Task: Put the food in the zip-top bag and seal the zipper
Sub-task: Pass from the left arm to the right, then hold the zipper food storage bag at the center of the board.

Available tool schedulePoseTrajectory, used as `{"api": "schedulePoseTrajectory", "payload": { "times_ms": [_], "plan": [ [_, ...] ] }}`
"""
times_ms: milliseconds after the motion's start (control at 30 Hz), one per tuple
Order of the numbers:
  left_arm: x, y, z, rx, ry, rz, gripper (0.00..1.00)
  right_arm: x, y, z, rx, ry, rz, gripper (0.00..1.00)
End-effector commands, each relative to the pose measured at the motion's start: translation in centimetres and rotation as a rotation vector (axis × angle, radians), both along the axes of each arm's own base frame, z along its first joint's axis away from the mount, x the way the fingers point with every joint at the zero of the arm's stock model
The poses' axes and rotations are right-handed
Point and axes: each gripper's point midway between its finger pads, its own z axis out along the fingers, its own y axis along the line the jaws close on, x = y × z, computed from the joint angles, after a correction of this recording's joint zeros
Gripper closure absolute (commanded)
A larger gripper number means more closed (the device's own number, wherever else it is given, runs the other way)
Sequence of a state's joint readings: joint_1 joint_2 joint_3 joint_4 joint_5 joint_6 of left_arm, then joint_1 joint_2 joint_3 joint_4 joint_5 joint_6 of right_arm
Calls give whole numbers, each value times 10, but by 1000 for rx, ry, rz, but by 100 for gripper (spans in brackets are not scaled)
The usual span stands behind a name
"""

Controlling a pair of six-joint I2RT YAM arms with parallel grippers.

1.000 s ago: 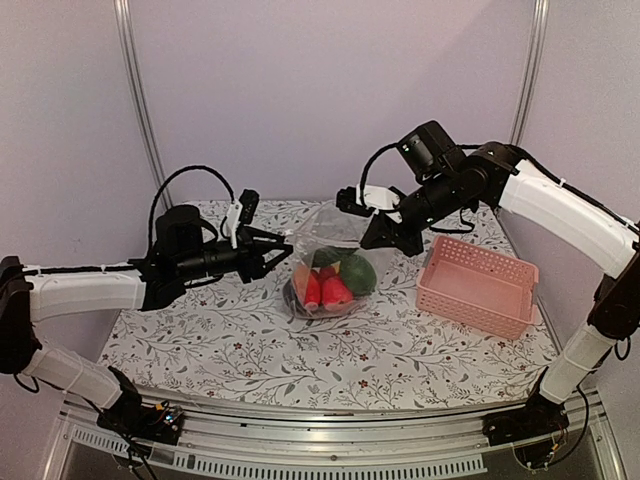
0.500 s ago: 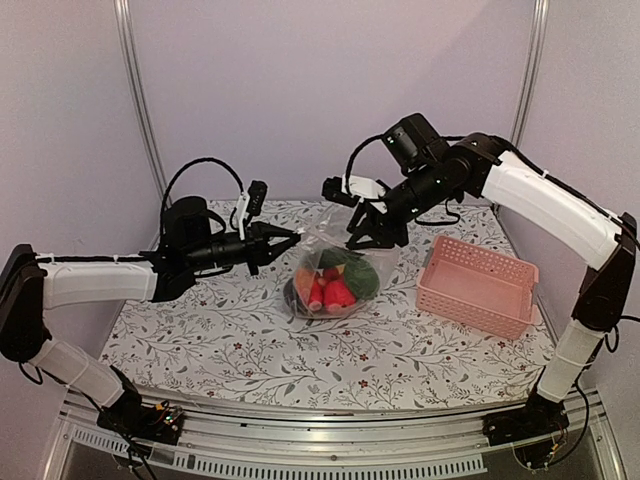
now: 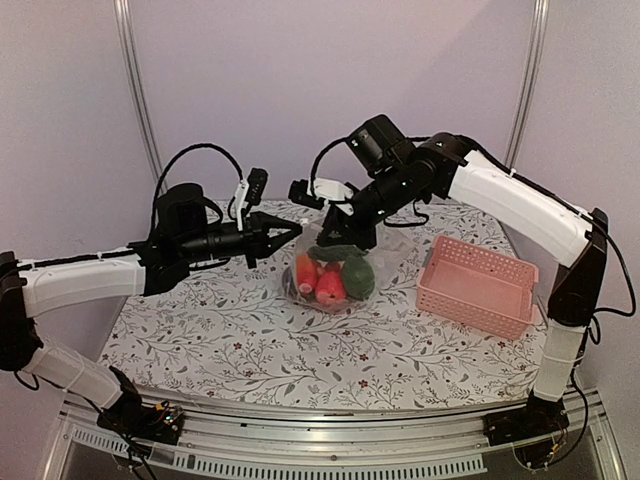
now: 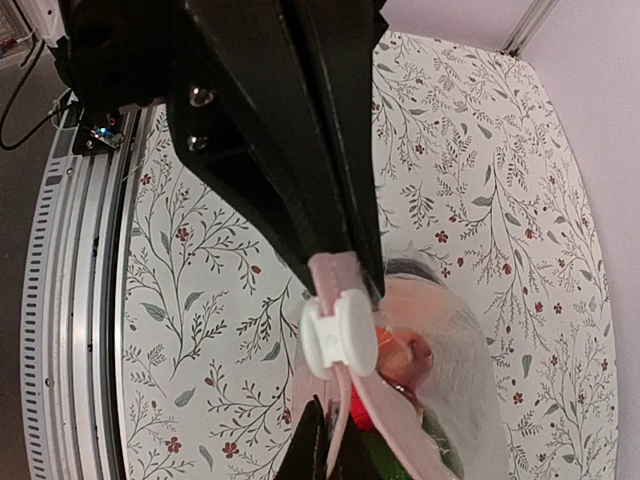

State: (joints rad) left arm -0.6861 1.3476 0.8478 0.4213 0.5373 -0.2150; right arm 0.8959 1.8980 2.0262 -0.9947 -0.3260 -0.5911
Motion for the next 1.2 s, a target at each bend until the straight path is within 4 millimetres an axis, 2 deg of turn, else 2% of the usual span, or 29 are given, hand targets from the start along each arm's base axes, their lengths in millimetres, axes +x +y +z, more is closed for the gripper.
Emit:
{"api": "schedulePoseTrajectory", "payload": {
  "times_ms": [0, 67, 100, 167, 367, 700, 867, 1000, 1067, 1167],
  "plan": [
    [-5, 3, 13, 22, -32, 20, 92, 6, 10, 19, 59, -23, -12, 100],
    [-3, 6, 11, 27, -30, 46, 75, 2, 12, 28, 88, -26, 8, 100],
    [-2, 7, 9, 28, -33, 55, 72, -1, 11, 33, 99, -27, 19, 100],
    [-2, 8, 8, 25, -37, 60, 70, -5, 9, 35, 102, -36, 40, 100],
    [0, 2, 9, 15, -45, 41, 74, -8, 6, 31, 91, -28, 51, 100],
    [-5, -6, 6, 25, -49, -23, 95, -4, 7, 30, 87, -40, 38, 100],
    [-8, -6, 9, 20, -57, -38, 100, -2, 6, 23, 67, -35, 32, 92],
    [-6, -4, 9, 31, -60, -18, 100, -3, 0, 36, 72, -85, 36, 78],
    [-6, -3, 10, 34, -61, -16, 100, -4, -6, 56, 108, -137, 33, 73],
    [-7, -2, 12, 33, -62, -15, 100, -7, -10, 78, 151, -184, 39, 71]
  ]
}}
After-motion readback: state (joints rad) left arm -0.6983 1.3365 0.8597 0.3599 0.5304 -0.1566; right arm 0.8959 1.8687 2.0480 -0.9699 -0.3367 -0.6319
